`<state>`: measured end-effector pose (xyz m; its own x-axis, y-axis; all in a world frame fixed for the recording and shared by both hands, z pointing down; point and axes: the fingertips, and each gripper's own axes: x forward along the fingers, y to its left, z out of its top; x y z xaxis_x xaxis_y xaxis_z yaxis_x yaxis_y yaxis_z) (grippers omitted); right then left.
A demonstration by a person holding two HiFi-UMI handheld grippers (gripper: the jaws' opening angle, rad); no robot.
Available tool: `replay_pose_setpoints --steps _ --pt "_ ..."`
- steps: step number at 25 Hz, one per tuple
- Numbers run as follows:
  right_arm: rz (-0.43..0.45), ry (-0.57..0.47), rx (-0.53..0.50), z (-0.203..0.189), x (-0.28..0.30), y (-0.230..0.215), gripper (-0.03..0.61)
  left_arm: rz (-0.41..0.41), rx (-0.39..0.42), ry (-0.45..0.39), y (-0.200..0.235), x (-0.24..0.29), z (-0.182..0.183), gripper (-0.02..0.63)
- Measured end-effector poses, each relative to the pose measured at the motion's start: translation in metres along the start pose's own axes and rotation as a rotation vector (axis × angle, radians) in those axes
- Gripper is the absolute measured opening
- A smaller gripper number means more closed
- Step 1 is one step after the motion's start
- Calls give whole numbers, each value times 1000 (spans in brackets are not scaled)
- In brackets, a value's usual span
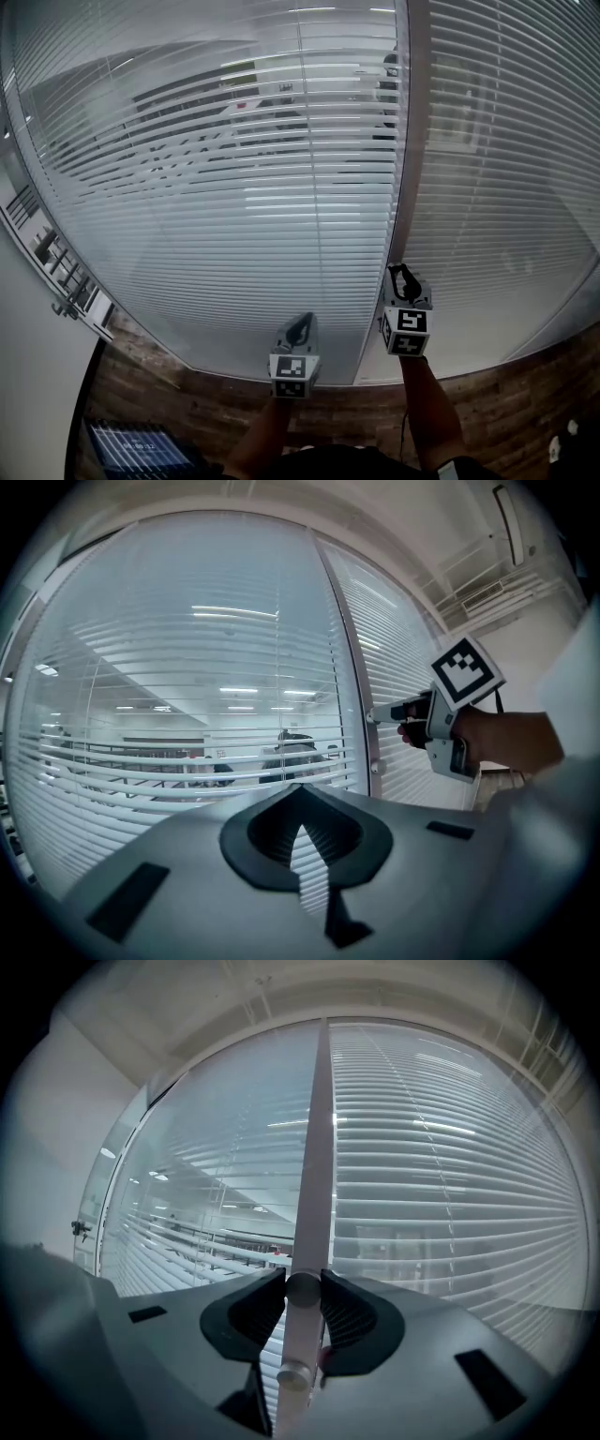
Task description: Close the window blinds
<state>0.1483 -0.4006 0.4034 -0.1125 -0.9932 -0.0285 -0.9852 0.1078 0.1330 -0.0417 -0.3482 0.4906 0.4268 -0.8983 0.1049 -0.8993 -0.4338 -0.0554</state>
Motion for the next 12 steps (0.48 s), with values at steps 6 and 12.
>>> replay_pose_setpoints --steps 6,12 --pt "17 -9 -135 -2 4 6 121 7 22 -21 4 3 -7 -6" --pt "5 9 -384 -1 3 12 120 4 33 -16 2 4 -11 -6"
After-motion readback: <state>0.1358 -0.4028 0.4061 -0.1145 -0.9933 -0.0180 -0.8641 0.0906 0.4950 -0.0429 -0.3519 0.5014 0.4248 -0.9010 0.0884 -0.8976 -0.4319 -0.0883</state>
